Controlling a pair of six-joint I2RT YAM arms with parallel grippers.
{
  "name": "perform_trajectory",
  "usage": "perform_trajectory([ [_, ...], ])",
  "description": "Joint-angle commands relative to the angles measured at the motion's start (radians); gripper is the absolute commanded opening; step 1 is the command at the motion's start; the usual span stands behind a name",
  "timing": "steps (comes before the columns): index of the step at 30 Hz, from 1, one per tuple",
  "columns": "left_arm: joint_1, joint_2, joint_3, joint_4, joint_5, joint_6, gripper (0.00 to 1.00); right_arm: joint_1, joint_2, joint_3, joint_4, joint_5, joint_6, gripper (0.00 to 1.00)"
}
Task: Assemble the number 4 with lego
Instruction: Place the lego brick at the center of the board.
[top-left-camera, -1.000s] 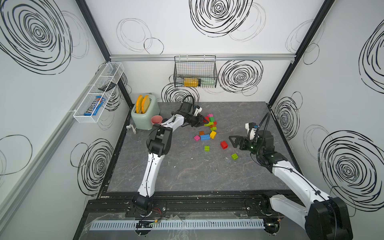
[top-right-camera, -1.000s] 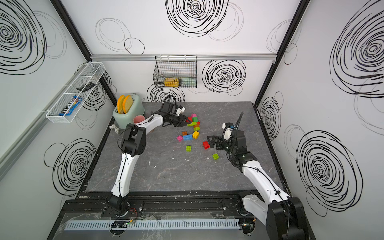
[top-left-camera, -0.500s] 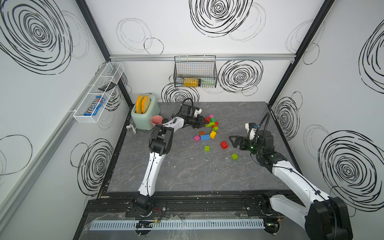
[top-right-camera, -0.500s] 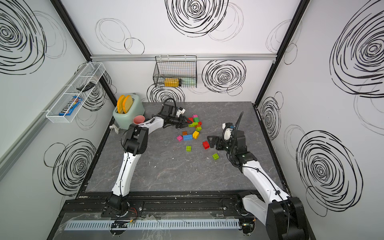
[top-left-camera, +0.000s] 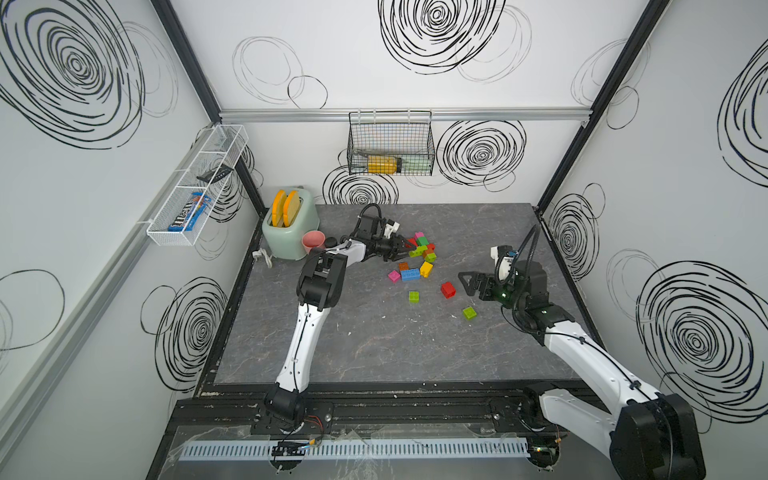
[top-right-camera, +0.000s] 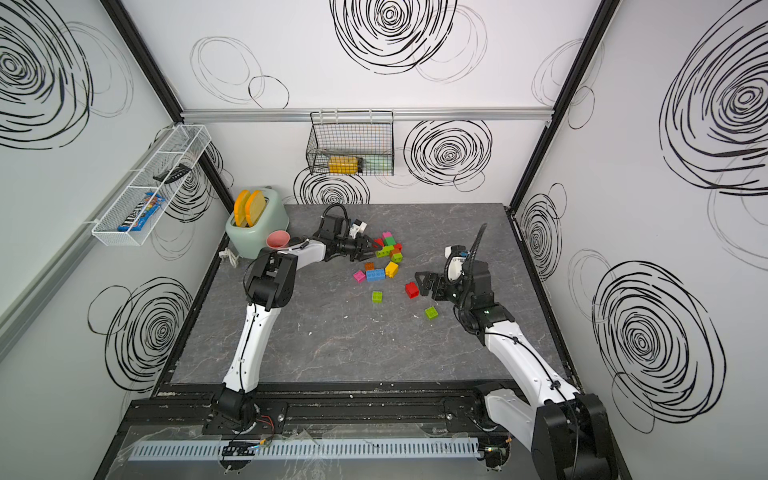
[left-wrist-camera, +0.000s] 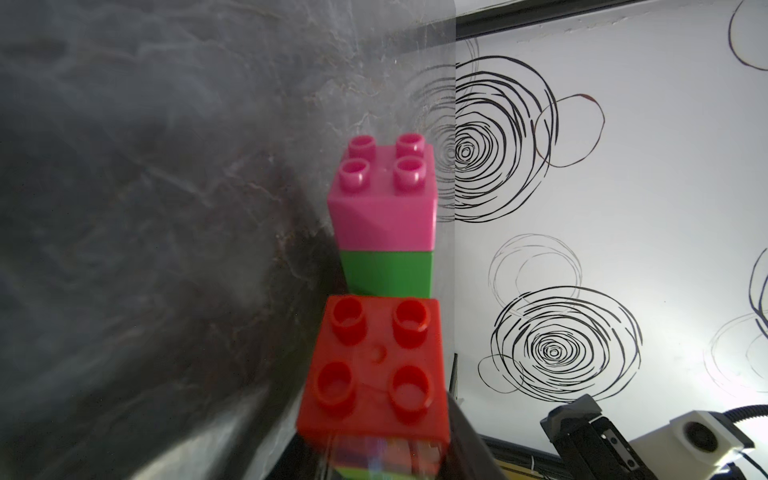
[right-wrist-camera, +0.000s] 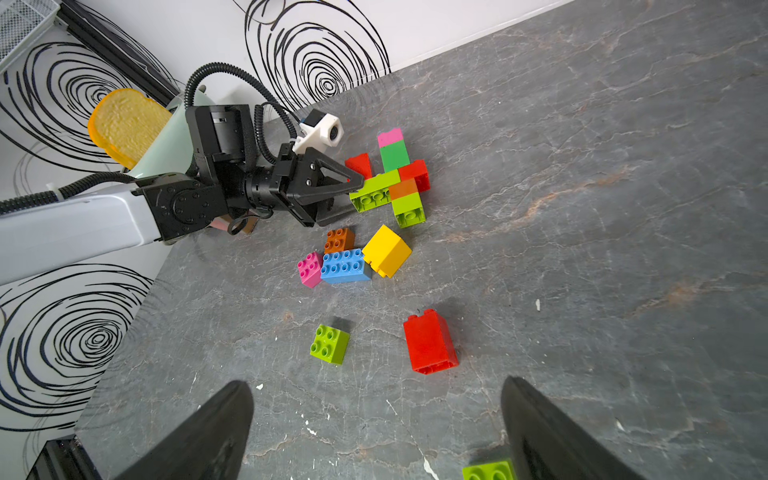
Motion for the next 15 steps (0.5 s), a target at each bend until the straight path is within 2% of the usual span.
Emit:
perform_trajectory([
  [1,0.006,0.015,-0.014,0.033,-0.031,-0.011,0.46,-0.001,0.002,-0.006,-0.019,0.012,-0.012,0.97],
  [9,0.011,0.006,-0.021,0.039,-0.066,-0.016,0.58,-0.001,-0.004,-0.007,-0.025,0.020,-0.017,0.97],
  [15,0.010,0.004,-0.011,0.095,-0.116,-0.078,0.61,-0.001,-0.007,-0.009,-0.031,0.026,-0.023,0.97],
])
